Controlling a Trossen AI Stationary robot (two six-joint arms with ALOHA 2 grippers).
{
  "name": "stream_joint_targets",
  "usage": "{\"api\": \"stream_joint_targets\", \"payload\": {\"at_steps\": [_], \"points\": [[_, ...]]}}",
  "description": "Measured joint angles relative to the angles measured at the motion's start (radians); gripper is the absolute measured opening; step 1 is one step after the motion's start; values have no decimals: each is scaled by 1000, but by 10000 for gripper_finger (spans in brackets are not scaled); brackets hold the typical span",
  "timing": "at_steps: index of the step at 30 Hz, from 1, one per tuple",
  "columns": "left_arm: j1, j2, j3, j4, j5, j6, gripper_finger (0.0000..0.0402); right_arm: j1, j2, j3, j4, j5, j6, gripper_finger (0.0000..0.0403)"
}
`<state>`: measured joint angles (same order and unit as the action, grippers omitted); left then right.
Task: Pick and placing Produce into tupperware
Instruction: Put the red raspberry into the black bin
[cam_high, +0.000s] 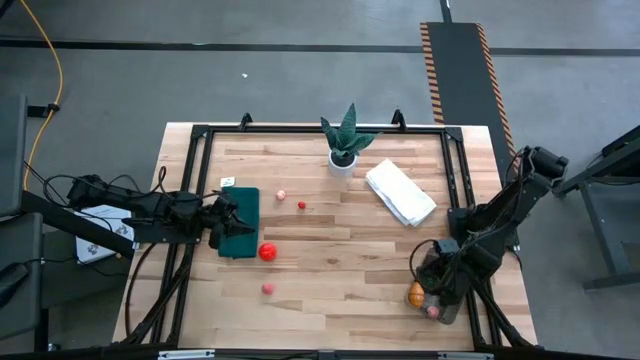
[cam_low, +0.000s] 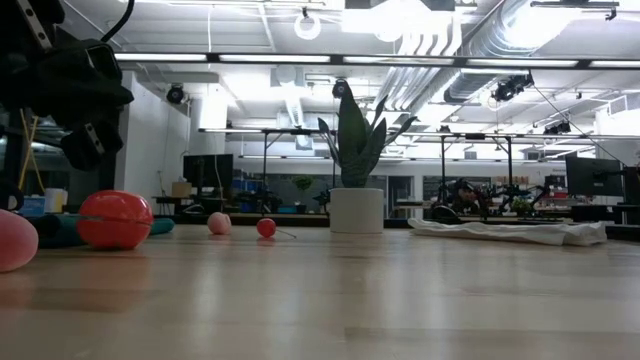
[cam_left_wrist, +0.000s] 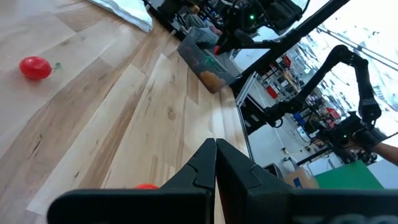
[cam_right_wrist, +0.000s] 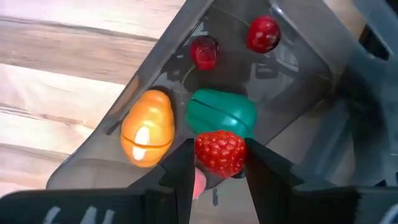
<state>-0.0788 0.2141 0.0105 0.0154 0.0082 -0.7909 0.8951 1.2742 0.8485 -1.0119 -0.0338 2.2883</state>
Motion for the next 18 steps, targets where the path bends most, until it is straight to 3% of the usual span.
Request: {"api": "stream_joint_targets", "payload": {"at_steps": [18], "points": [[0, 0, 0, 0, -6, -3, 1, -56, -133, -150, 50, 53, -19, 113]]}}
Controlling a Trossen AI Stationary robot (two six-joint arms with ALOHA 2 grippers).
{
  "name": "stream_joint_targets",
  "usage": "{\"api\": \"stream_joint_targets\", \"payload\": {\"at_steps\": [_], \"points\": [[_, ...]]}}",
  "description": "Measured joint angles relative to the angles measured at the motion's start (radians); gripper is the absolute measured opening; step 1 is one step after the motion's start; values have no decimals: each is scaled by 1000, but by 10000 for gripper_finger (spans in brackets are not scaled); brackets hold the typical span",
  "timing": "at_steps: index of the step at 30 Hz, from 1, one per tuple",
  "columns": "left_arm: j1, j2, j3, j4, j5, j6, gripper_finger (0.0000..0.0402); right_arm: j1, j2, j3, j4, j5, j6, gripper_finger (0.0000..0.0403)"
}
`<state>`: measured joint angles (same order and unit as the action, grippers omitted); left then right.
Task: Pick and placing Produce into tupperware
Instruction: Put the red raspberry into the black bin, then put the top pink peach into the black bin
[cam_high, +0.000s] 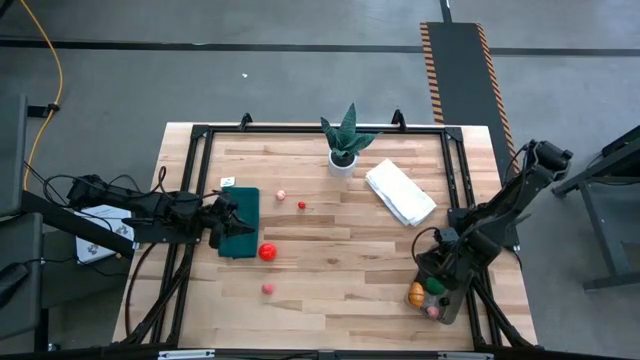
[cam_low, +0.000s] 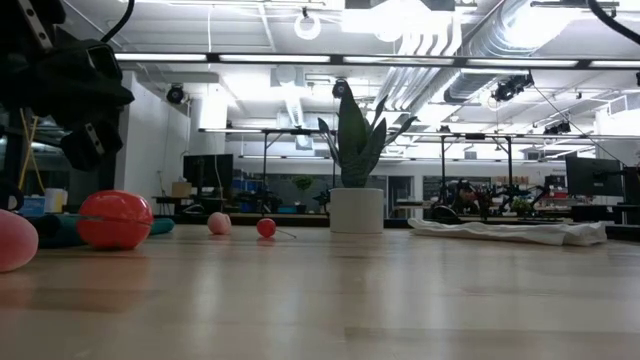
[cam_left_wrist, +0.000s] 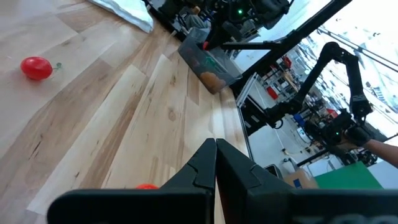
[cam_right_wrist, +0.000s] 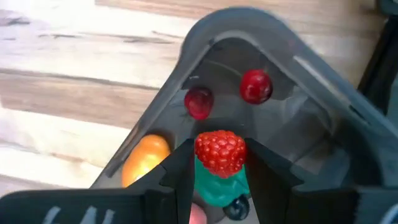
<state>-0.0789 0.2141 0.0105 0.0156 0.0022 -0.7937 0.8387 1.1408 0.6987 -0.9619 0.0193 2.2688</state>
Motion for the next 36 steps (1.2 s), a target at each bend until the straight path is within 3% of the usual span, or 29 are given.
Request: {"api": "stream_joint_targets", "payload": {"at_steps": [12, 24, 36], "points": [[0, 0, 0, 0, -20, 0, 1, -2, -2, -34, 15, -5, 4, 113], [0, 0, 0, -1, -21, 1, 1, -2, -2, -34, 13, -9, 4, 156], [0, 0, 0, -1, -21, 3, 1, -1, -2, -34, 43, -8, -29, 158]]}}
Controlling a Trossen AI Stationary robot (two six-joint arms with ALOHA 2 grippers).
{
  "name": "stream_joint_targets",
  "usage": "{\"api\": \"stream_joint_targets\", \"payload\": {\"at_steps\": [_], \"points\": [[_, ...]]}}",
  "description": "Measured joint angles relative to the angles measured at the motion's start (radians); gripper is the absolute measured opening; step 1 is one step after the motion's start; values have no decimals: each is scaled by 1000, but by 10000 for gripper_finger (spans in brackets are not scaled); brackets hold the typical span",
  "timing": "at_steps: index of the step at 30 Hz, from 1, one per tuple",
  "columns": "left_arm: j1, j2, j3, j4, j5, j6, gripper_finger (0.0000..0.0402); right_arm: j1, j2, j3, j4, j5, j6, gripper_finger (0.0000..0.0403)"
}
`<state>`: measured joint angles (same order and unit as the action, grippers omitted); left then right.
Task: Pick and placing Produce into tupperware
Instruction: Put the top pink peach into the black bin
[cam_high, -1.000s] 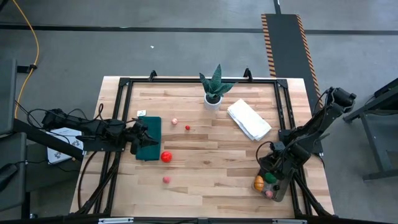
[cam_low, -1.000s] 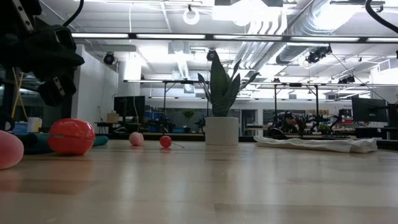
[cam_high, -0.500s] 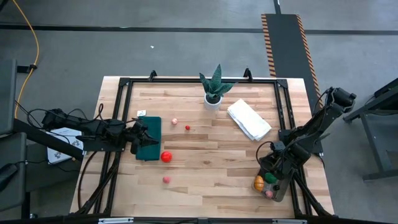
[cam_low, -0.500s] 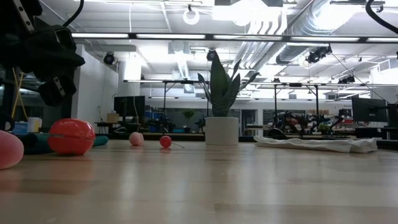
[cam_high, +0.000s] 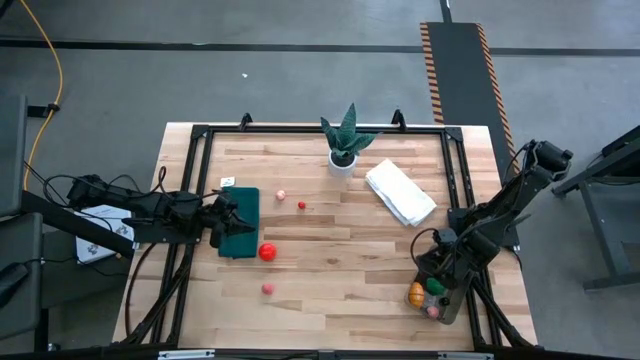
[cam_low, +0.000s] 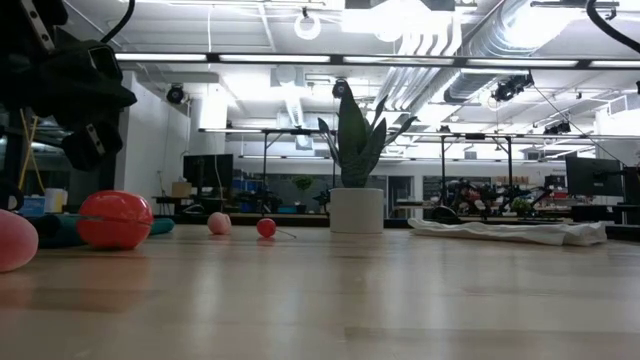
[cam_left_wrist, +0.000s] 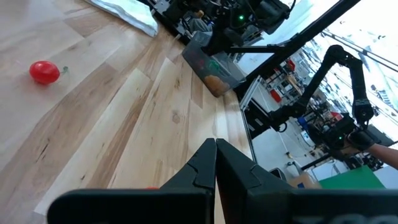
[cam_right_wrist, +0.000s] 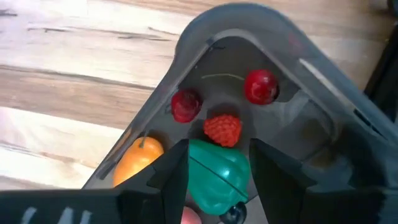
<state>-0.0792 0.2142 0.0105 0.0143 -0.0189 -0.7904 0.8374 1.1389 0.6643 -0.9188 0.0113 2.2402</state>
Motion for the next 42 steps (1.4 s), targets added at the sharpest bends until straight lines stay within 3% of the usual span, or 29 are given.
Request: {"api": "stream_joint_targets", "payload": {"at_steps": [12, 19, 26, 35, 42], "points": [[0, -1, 0, 111, -1, 174, 1, 0, -1, 33, 20, 6, -81, 158], [0, -1, 0, 118, -19, 200, 1, 0, -2, 86, 19, 14, -133, 158], [0, -1, 4, 151, -26, 266, 1, 0, -2, 149, 19, 123, -190, 158], [0, 0, 125, -51, -73, 427, 1, -4, -2, 227, 19, 274, -260, 158], [0, 0, 228, -233, -80, 477, 1, -70, -2, 260, 19, 312, -364, 158]]}}
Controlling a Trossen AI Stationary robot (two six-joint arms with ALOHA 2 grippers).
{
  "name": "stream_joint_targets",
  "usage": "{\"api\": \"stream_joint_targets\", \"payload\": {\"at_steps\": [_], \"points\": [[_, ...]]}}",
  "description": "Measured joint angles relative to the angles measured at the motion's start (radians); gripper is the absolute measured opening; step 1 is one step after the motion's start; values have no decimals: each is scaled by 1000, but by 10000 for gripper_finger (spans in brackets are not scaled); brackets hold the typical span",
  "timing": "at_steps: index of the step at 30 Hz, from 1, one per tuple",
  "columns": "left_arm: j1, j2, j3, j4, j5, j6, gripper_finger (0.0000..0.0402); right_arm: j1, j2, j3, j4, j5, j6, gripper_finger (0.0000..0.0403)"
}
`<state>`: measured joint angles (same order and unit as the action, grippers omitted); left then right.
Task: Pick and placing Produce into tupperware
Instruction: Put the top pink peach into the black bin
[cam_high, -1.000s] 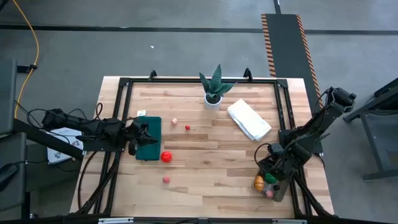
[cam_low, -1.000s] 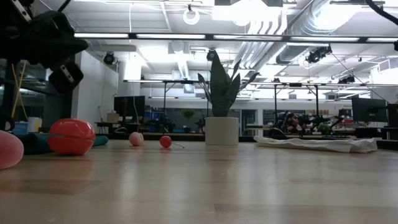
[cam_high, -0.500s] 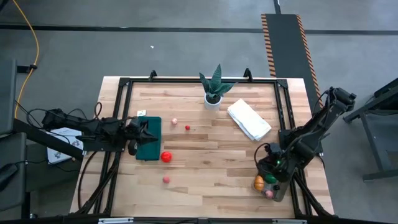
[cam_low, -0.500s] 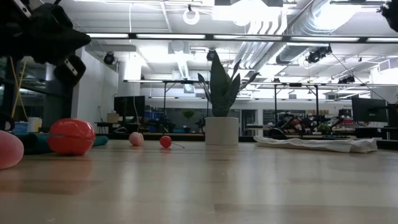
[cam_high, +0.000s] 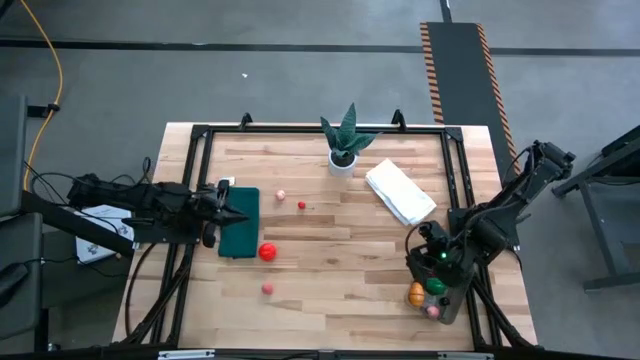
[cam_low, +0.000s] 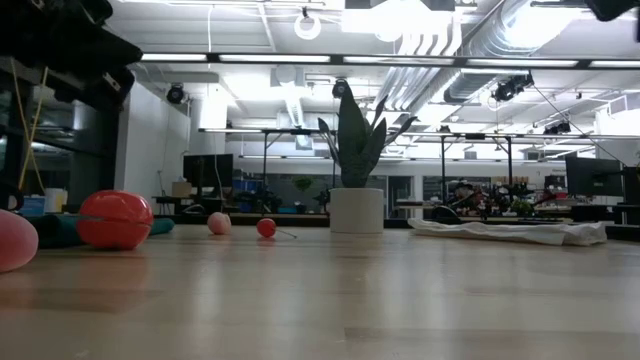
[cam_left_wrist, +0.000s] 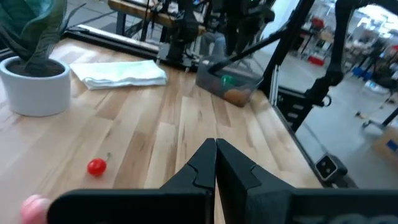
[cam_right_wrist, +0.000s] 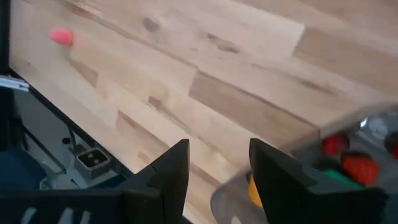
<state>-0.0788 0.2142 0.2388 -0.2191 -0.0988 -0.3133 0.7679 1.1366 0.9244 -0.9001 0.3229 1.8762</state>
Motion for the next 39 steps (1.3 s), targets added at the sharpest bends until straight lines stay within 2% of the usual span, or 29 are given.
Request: {"api": "stream_joint_targets", "payload": {"at_steps": [6, 12, 18, 29, 39], "points": [[0, 21, 111, -178, -4, 19, 1, -83, 0, 6, 22, 0, -126, 158], [0, 123, 211, -317, -6, 22, 1, -163, 0, 6, 74, 0, -259, 158], [0, 257, 281, -363, -6, 90, 1, -221, 0, 6, 122, 0, -363, 158], [0, 456, 370, -473, -7, 99, 1, -281, 0, 5, 178, -38, -524, 158], [19, 523, 373, -481, -67, 100, 1, -365, 0, 5, 230, -105, -682, 158]]}}
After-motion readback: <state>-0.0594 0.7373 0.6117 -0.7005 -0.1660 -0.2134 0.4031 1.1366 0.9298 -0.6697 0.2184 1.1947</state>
